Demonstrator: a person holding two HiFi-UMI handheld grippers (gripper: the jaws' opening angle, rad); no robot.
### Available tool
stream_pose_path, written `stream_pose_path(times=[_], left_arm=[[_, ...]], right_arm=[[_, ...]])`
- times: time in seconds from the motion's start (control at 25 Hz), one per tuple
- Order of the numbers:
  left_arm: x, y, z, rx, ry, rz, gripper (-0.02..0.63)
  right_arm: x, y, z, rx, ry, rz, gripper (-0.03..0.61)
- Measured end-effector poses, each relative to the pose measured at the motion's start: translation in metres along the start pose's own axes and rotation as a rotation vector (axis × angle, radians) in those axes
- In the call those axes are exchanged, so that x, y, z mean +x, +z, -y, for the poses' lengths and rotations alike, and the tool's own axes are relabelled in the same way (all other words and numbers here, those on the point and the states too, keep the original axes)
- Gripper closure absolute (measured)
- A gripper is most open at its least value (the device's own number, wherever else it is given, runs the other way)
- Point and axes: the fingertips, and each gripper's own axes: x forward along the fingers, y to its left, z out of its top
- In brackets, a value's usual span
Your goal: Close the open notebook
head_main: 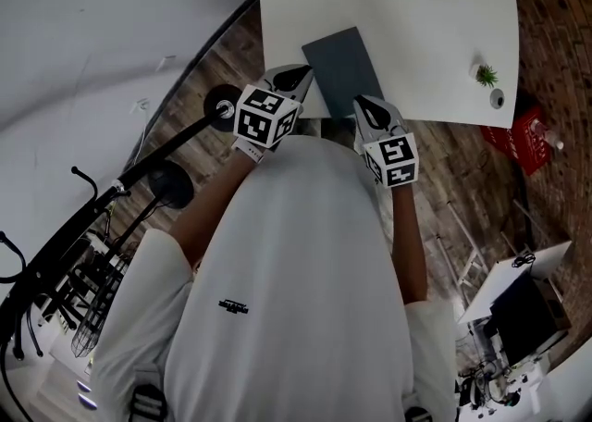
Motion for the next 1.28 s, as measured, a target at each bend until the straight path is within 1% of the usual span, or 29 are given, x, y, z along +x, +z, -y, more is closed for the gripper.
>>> stream_pose_path(times=[0.16,0.24,0.32,0.44,0.52,0.68,0.8,0.88,1.0,1.08,1.28], left_arm=[[-0.007,0.014,0.005,0.014,-0.006,0.035,0.604],[-0.010,0.022,0.008,0.025,-0.010,0.052,0.604],[-0.015,0.031,0.012,0.054,-0.012,0.067,0.604],[-0.022,0.046,0.021,0.086,-0.018,0.097,0.604],[-0.026,0.056,0.027,0.085,-0.032,0.122,0.604],[-0.037,0.076,0.036,0.076,-0.062,0.180,0.604],[-0.047,0.092,0.040,0.105,-0.046,0.212,0.604],[-0.054,0.105,0.043,0.110,-0.035,0.248,0.604],[-0.067,0.122,0.046,0.107,-0.035,0.302,0.605],[-0.074,0.130,0.047,0.112,-0.040,0.322,0.605],[-0.091,0.149,0.048,0.144,-0.024,0.377,0.604]], right_arm=[[-0.014,0.024,0.012,0.004,-0.051,0.066,0.569],[-0.021,0.033,0.020,0.004,-0.083,0.080,0.569],[-0.028,0.043,0.028,0.000,-0.125,0.089,0.569],[-0.044,0.061,0.037,0.023,-0.161,0.141,0.569],[-0.055,0.073,0.042,0.038,-0.182,0.178,0.569],[-0.074,0.097,0.051,0.038,-0.233,0.240,0.569],[-0.091,0.113,0.059,0.042,-0.290,0.272,0.569],[-0.103,0.124,0.065,0.035,-0.326,0.290,0.569],[-0.123,0.144,0.072,0.033,-0.358,0.347,0.569],[-0.137,0.157,0.075,0.022,-0.382,0.385,0.569],[-0.174,0.182,0.082,-0.011,-0.448,0.469,0.569]])
